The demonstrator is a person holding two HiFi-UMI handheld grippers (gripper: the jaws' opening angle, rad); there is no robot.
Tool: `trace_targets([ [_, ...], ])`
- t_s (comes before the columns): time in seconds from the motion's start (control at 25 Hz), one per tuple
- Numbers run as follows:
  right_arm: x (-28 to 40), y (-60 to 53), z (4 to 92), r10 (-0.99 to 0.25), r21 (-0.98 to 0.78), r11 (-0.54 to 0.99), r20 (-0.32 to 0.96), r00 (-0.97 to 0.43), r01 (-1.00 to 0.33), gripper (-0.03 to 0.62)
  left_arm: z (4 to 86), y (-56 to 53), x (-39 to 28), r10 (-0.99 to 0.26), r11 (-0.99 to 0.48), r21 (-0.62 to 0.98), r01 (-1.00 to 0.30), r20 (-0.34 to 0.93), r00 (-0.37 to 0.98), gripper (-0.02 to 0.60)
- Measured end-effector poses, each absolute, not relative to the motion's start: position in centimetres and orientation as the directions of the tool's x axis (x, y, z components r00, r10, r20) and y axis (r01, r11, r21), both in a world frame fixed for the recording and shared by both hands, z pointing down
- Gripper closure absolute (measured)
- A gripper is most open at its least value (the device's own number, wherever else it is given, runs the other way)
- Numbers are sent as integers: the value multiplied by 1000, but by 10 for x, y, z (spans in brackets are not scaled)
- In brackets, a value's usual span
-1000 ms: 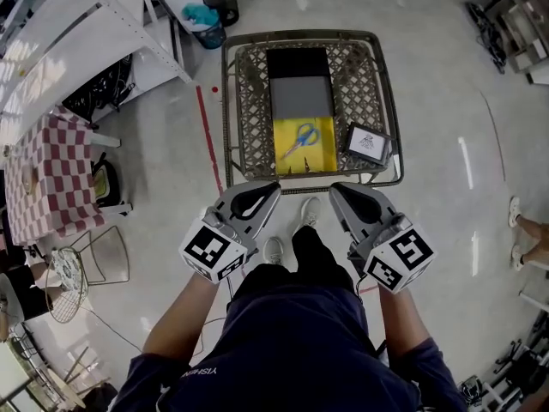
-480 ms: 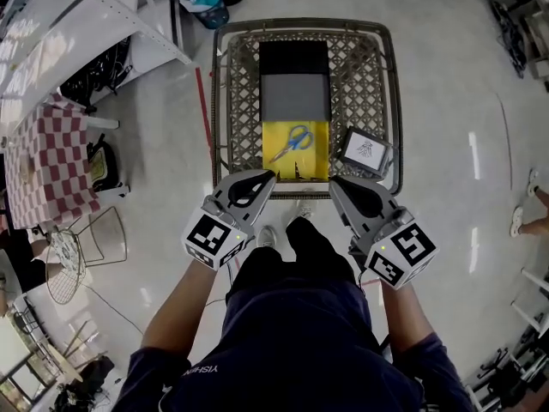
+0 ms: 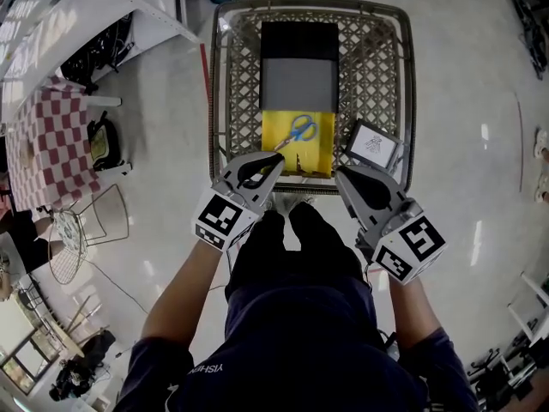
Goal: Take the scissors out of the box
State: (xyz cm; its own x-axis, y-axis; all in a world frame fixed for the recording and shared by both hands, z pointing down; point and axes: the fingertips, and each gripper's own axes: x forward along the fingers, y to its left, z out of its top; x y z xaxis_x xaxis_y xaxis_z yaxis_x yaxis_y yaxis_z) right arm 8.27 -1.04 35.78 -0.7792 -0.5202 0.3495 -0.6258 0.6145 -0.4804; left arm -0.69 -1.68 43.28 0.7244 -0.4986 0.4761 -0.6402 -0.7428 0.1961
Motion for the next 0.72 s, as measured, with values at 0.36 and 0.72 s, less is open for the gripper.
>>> trace_targets([
  [0.36, 83, -21, 385, -506, -508, 595, 366, -781, -623, 580, 480, -28, -4, -435, -768, 191, -611, 544, 717, 551],
  [0.72, 93, -30, 410, -513, -521, 553, 402, -759, -650, 580, 535, -35, -5, -340, -810, 162, -564, 653, 677, 494],
])
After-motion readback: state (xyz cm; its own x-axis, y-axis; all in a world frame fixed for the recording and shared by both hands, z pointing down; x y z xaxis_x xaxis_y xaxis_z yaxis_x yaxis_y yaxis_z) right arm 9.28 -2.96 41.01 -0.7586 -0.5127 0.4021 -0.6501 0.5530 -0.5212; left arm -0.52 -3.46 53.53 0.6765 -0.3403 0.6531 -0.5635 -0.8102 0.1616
